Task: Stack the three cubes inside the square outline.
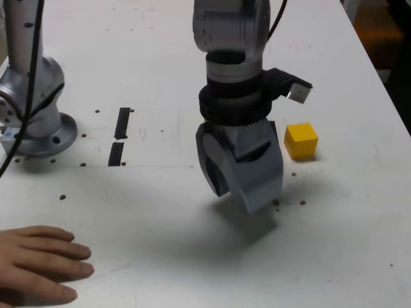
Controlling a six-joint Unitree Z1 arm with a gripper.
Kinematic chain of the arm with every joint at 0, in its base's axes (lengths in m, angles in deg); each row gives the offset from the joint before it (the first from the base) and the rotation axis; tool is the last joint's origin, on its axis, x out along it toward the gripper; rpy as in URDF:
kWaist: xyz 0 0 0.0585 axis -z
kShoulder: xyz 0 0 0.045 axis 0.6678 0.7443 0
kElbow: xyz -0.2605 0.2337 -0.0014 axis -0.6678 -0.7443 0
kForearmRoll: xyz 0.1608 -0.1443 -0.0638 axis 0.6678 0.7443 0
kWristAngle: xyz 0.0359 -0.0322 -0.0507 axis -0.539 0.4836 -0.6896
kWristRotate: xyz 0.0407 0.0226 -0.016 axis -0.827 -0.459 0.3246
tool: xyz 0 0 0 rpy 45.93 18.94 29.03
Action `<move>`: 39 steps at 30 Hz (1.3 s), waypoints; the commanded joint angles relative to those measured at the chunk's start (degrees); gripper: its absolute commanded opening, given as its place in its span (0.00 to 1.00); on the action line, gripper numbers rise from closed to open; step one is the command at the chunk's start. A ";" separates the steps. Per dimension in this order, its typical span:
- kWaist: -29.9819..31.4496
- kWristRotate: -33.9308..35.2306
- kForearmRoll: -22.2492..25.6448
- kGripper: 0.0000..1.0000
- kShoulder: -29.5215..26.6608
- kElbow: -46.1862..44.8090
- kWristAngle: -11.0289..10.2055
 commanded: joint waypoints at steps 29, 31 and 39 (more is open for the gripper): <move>-3.97 -0.22 10.44 0.71 -5.30 0.68 -12.43; -4.28 -0.41 10.45 0.71 -4.47 1.10 -12.78; -7.05 -0.54 9.83 0.71 -1.67 1.46 -13.85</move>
